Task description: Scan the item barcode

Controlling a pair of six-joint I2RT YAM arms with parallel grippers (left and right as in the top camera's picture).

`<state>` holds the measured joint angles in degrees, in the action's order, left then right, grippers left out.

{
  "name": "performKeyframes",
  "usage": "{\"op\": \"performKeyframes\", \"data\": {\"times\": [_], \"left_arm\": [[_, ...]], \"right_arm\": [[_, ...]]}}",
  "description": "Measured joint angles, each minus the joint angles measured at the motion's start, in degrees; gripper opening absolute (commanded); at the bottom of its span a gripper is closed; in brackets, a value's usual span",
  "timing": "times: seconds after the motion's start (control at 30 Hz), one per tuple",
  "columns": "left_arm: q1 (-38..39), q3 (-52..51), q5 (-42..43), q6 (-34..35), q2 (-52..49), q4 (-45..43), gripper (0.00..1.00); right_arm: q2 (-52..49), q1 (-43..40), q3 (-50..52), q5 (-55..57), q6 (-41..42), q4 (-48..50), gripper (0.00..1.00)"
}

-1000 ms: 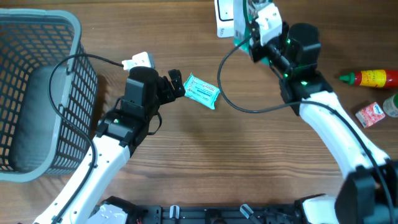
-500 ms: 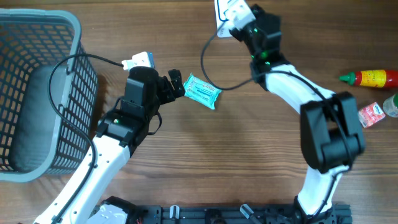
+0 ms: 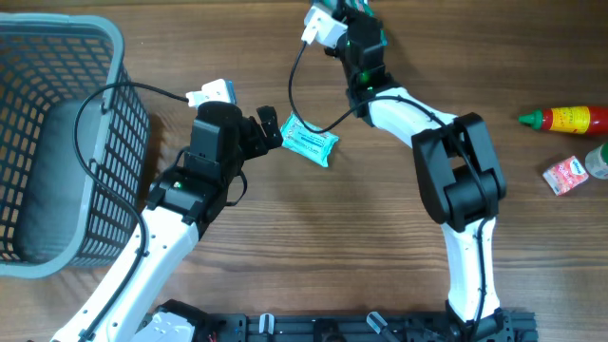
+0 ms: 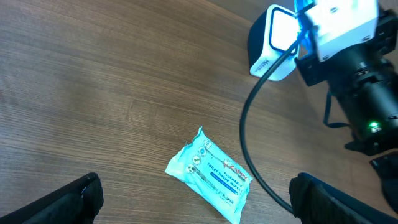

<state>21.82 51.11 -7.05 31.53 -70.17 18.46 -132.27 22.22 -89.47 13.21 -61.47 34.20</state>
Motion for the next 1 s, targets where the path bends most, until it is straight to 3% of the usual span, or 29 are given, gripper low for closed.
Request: {"op": "performKeyframes", "data": {"times": [0.23,0.6,1.0], "left_arm": [[0.00,0.00,0.00,0.00,0.00,0.00,1.00],[0.00,0.00,0.00,0.00,0.00,0.00,1.00],[0.00,0.00,0.00,0.00,0.00,0.00,1.00]], "right_arm": [[-0.07,0.15,-0.37,2.12,-3.08,-0.83,0.04],[-0.07,0.68,-2.60,9.40,6.34,-0.83,0.04],[5.97,-5.27,-2.69,21.44,7.32,-6.78,0.04]]}}
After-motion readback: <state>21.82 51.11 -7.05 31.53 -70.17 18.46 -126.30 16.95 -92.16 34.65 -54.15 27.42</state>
